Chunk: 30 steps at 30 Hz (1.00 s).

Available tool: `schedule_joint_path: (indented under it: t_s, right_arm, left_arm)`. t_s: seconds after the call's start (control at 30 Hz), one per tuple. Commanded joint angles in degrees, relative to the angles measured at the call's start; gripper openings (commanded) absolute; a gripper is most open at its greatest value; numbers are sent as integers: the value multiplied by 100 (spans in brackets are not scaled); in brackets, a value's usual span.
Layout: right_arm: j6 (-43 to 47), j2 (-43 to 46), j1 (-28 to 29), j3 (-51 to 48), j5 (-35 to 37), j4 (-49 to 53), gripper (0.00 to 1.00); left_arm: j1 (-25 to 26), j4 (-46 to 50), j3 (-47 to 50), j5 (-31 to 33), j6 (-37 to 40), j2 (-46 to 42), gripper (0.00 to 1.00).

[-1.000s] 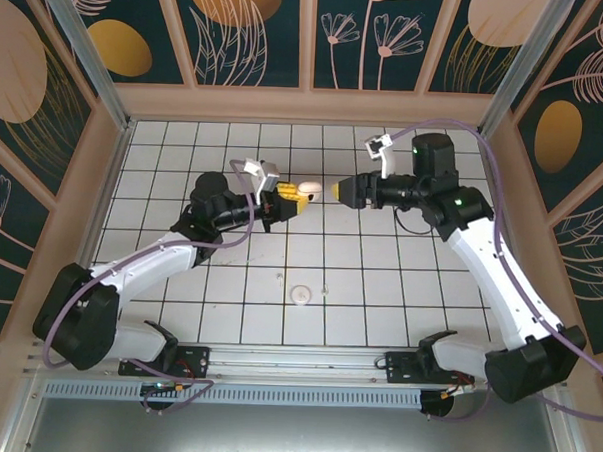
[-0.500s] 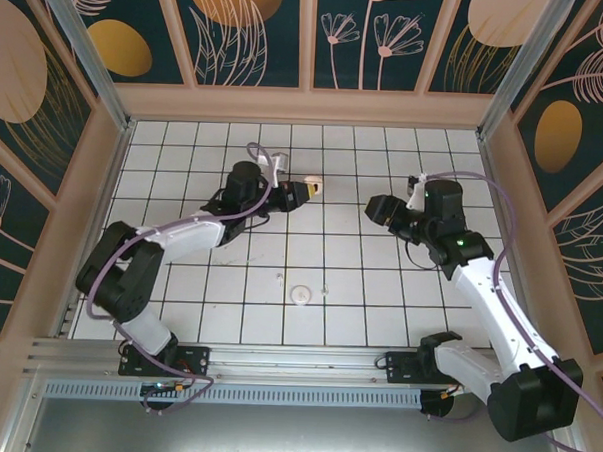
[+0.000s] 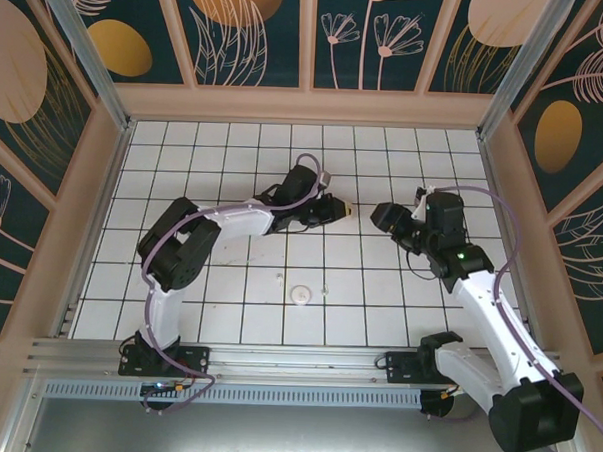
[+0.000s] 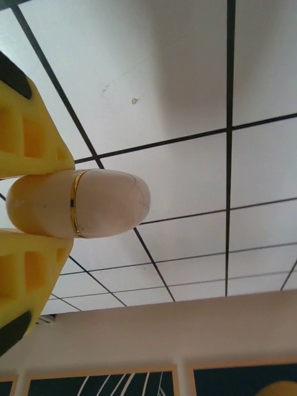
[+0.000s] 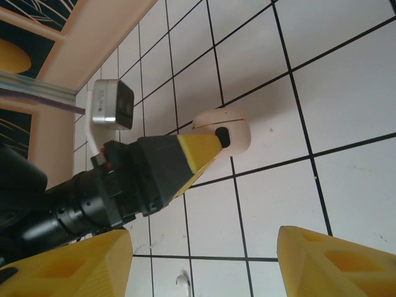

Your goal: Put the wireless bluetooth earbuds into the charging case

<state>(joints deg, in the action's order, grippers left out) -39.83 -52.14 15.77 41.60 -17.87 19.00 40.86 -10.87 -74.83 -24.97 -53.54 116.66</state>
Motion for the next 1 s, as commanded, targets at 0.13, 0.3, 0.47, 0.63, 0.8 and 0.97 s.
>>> schedule_joint_path:
  t_s: [0.13, 0.3, 0.47, 0.63, 0.8, 0.97]
  right_arm:
    - [-121, 349, -39, -148, 293, 95, 64]
    - [-59, 352, -39, -157, 288, 178, 64]
    - [-121, 371, -39, -179, 249, 167, 64]
    - [-94, 494, -39, -197, 394, 197, 64]
    - [-60, 516, -39, -164, 411, 227, 64]
    - [41, 484, -40, -138, 416, 253, 64]
  left_arm:
    - [75, 821, -680, -1, 11, 483, 16]
    - [95, 1054, -966, 45, 128, 751, 18]
    - [89, 1332, -1328, -61, 204, 1046, 18]
    - [96, 1504, -1411, 32, 198, 1125, 18]
    - [97, 1792, -1481, 165, 308, 1135, 25]
    - [88, 1924, -1456, 312, 383, 1109, 30]
